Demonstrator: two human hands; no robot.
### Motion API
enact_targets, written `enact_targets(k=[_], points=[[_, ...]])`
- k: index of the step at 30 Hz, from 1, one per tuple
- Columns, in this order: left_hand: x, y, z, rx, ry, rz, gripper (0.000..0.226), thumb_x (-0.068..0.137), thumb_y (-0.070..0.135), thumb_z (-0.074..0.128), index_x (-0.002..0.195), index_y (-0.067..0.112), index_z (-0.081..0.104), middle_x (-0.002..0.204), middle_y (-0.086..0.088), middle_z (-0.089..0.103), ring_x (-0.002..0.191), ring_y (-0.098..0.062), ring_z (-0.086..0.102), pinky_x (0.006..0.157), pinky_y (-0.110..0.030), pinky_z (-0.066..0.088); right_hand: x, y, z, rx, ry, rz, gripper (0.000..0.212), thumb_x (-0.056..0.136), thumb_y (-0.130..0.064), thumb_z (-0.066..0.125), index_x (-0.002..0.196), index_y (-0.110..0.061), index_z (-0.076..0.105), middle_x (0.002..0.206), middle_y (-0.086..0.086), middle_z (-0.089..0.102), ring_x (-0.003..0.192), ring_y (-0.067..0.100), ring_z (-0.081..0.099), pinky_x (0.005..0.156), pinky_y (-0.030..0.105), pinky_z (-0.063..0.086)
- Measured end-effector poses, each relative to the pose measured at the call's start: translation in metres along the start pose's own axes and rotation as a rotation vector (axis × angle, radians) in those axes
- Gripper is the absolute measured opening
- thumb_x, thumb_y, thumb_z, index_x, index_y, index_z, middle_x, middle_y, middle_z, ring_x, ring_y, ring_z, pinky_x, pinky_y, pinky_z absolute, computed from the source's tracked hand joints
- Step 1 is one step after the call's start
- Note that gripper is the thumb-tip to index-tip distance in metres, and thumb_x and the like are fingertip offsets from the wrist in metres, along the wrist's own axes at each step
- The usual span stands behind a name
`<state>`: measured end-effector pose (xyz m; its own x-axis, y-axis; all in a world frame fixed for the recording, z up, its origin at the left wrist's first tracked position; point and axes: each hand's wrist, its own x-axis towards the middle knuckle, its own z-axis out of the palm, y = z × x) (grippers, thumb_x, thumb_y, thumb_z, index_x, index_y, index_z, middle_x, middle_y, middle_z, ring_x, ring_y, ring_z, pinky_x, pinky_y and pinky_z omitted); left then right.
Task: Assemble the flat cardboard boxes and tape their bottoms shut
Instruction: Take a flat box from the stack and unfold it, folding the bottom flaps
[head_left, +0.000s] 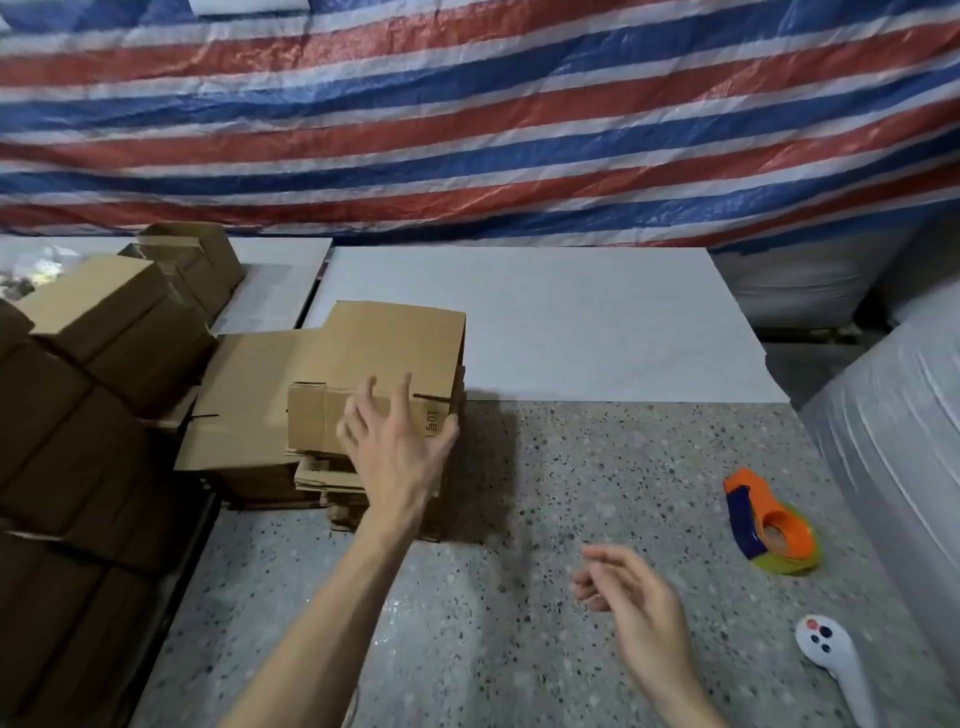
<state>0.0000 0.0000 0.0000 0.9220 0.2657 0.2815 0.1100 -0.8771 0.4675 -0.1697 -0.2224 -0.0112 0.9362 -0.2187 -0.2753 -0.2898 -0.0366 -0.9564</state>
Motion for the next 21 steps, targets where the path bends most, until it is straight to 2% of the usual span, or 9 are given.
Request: enact_targets(k=[2, 4, 7, 9, 11, 14, 17, 19, 21], points=[[0.020, 0.004, 0.009, 0.160, -0.108, -0.086, 0.104, 0.074, 0.077, 0.063, 0.156, 0.030, 0.020, 0.163, -0.017, 0.009, 0.149, -0.041, 0.010, 0.117, -0.062, 0.013, 0.006, -0.009, 0.002, 0.038, 0.029, -0.068, 0.015, 0.097, -0.003, 0.057, 0.099, -0.011, 0.070, 0.085, 0.008, 0.074, 0.077, 0.019, 0.070, 0.069, 0.023, 0.056], [0.039, 0.005, 0.021, 0.244, -0.269, -0.126, 0.116, 0.074, 0.084, 0.055, 0.159, 0.031, -0.002, 0.166, -0.015, -0.012, 0.150, -0.047, -0.007, 0.115, -0.069, 0.004, 0.009, -0.015, 0.005, 0.079, 0.015, -0.114, 0.015, 0.097, -0.003, 0.057, 0.097, -0.011, 0.070, 0.083, 0.010, 0.072, 0.075, 0.020, 0.069, 0.068, 0.024, 0.056], [0.038, 0.000, 0.037, 0.327, -0.416, -0.100, 0.113, 0.081, 0.077, 0.057, 0.159, 0.031, -0.011, 0.166, -0.014, -0.017, 0.148, -0.051, -0.014, 0.113, -0.075, 0.006, 0.010, -0.019, 0.009, 0.121, 0.007, -0.149, 0.018, 0.097, -0.002, 0.058, 0.093, -0.013, 0.072, 0.081, 0.012, 0.071, 0.073, 0.023, 0.068, 0.065, 0.025, 0.055], [0.035, 0.005, 0.036, 0.273, -0.420, -0.111, 0.100, 0.089, 0.060, 0.058, 0.160, 0.026, -0.002, 0.167, -0.017, -0.009, 0.148, -0.053, -0.011, 0.113, -0.076, 0.010, 0.008, -0.020, 0.008, 0.128, -0.005, -0.163, 0.023, 0.097, -0.002, 0.057, 0.091, -0.018, 0.073, 0.080, 0.012, 0.071, 0.073, 0.024, 0.068, 0.065, 0.026, 0.055], [0.034, 0.017, 0.021, 0.189, -0.352, -0.131, 0.078, 0.095, 0.039, 0.052, 0.159, 0.018, 0.012, 0.166, -0.021, 0.006, 0.148, -0.054, -0.001, 0.114, -0.073, 0.015, 0.008, -0.022, 0.005, 0.126, 0.015, -0.182, 0.024, 0.097, -0.003, 0.057, 0.090, -0.020, 0.073, 0.081, 0.012, 0.071, 0.074, 0.024, 0.068, 0.066, 0.026, 0.055], [0.040, 0.025, -0.021, 0.084, -0.128, -0.100, 0.048, 0.098, 0.020, 0.043, 0.145, 0.010, 0.040, 0.150, -0.022, 0.041, 0.134, -0.051, 0.034, 0.107, -0.062, 0.036, 0.010, -0.026, 0.001, 0.126, 0.075, -0.221, 0.019, 0.096, -0.001, 0.058, 0.094, -0.015, 0.071, 0.084, 0.010, 0.072, 0.077, 0.022, 0.068, 0.068, 0.023, 0.055], [0.051, 0.029, -0.080, -0.210, 0.112, -0.140, 0.031, 0.101, 0.016, 0.043, 0.128, 0.012, 0.057, 0.120, -0.016, 0.064, 0.105, -0.035, 0.059, 0.087, -0.048, 0.052, 0.015, -0.037, -0.006, 0.120, 0.119, -0.261, 0.013, 0.093, -0.010, 0.061, 0.102, -0.016, 0.069, 0.092, 0.004, 0.073, 0.083, 0.021, 0.069, 0.073, 0.024, 0.057], [0.054, 0.036, -0.119, -0.301, 0.131, -0.081, 0.028, 0.103, 0.018, 0.043, 0.126, 0.016, 0.060, 0.105, -0.004, 0.067, 0.085, -0.017, 0.062, 0.072, -0.035, 0.051, 0.020, -0.051, -0.009, 0.101, 0.133, -0.311, 0.022, 0.087, -0.022, 0.062, 0.108, -0.021, 0.068, 0.101, -0.003, 0.073, 0.092, 0.017, 0.070, 0.080, 0.024, 0.057], [0.046, 0.049, -0.153, -0.359, 0.059, 0.055, 0.026, 0.104, 0.019, 0.045, 0.124, 0.023, 0.061, 0.091, 0.012, 0.062, 0.073, -0.005, 0.058, 0.061, -0.026, 0.046, 0.024, -0.071, -0.012, 0.096, 0.121, -0.400, 0.031, 0.087, -0.026, 0.066, 0.117, -0.026, 0.064, 0.110, -0.010, 0.071, 0.102, 0.013, 0.068, 0.085, 0.017, 0.054]])
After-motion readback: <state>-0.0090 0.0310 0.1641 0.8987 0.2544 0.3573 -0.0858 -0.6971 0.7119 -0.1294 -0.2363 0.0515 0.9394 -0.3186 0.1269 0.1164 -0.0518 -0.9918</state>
